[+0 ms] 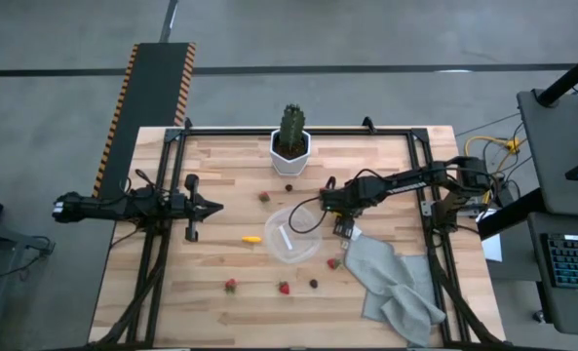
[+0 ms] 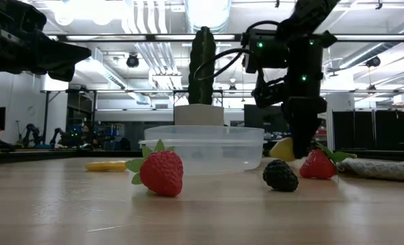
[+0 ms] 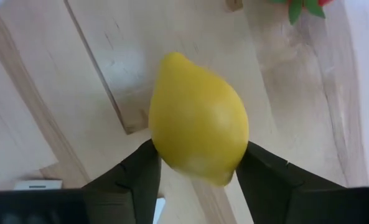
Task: Pick and placing Produce into tupperware
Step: Put the yellow lemon into the transparent container, then put the red strawberry into the transparent container
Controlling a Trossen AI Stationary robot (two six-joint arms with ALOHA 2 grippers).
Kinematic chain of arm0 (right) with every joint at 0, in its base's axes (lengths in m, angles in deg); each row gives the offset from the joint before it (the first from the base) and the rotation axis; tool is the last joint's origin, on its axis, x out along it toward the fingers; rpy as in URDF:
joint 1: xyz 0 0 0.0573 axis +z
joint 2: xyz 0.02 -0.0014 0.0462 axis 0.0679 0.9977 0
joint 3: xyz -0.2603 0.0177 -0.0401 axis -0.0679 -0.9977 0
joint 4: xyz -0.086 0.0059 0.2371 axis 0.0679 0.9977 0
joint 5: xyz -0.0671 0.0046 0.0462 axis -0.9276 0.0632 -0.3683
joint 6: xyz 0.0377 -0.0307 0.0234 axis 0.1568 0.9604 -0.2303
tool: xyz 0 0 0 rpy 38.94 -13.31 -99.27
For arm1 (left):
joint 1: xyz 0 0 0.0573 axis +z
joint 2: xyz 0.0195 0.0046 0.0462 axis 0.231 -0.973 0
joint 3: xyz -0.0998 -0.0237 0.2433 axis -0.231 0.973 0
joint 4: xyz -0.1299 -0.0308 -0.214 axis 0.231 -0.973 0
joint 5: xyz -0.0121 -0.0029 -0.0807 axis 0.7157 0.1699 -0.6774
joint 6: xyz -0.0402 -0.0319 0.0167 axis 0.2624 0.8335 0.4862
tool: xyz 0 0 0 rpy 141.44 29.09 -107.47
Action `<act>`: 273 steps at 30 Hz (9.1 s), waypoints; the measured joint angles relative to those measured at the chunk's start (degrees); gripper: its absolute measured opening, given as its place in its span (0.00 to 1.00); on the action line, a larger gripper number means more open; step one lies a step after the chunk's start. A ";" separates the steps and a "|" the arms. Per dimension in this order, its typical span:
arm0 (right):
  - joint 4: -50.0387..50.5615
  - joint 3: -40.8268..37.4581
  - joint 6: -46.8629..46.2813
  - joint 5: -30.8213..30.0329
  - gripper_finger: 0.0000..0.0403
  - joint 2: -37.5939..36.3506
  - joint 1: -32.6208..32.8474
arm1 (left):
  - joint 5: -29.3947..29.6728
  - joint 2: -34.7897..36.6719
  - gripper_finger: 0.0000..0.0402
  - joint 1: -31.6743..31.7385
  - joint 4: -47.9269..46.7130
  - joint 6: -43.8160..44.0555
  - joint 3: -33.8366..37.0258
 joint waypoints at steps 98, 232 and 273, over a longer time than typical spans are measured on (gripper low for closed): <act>-9.10 -2.97 17.03 2.64 0.82 0.17 -0.81 | 0.00 -0.02 0.00 0.01 -0.31 0.03 0.00; -1.46 23.36 20.71 -8.15 0.62 4.00 -0.72 | 1.07 -0.09 0.00 0.01 -0.43 0.06 0.00; -9.19 8.01 22.64 5.43 0.83 4.77 -15.13 | 0.96 -0.09 0.00 0.00 -0.57 0.13 0.00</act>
